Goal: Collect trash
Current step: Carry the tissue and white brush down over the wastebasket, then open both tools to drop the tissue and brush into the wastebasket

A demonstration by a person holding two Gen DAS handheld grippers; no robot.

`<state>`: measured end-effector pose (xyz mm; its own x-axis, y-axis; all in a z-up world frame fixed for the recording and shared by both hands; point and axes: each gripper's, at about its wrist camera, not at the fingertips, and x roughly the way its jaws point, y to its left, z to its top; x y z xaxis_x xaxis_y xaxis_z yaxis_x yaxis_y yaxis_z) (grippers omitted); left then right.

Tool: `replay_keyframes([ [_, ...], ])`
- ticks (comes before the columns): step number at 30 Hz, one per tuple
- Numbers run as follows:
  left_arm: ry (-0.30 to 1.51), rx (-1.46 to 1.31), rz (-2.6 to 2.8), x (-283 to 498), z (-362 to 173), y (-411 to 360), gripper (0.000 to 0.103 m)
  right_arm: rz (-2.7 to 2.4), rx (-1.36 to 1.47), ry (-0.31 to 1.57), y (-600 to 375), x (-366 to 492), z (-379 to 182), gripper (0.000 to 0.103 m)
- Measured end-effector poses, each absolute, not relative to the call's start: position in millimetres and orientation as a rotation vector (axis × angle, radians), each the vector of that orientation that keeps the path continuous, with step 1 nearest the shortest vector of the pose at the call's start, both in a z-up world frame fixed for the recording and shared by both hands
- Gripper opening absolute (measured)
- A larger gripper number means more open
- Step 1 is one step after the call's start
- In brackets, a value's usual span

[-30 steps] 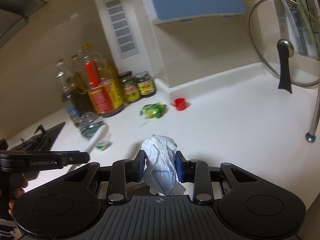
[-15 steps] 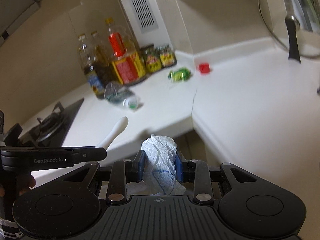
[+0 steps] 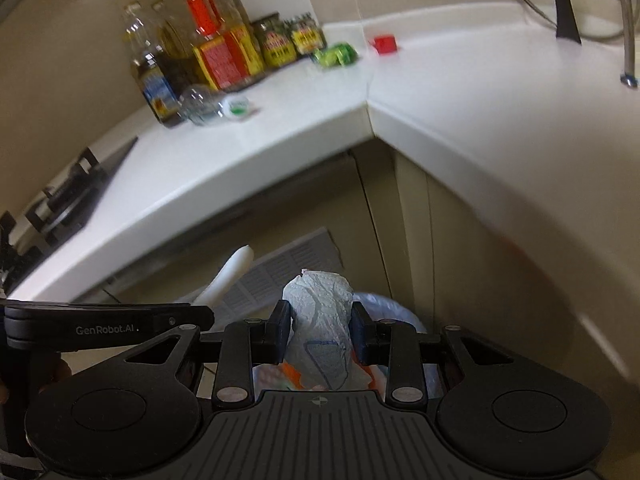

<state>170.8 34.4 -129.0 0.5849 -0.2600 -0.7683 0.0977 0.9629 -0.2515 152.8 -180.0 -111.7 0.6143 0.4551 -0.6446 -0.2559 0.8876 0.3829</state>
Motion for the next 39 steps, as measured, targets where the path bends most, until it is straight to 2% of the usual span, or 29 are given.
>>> replay_keyframes([
  [13,1.002,-0.218,-0.143,187.9,-179.8,27.7,0.019,0.387,0.231,0.884,-176.7,167.8,-161.1,0.032],
  [29,1.06,-0.21,-0.111,213.9,-214.1,8.6,0.021,0.378,0.229,0.908,-180.3,188.1,-178.6,0.032],
  [39,1.064,-0.206,-0.075,214.6,-215.0,18.0,0.021,0.385,0.218,0.927,-175.7,197.8,-187.2,0.032],
])
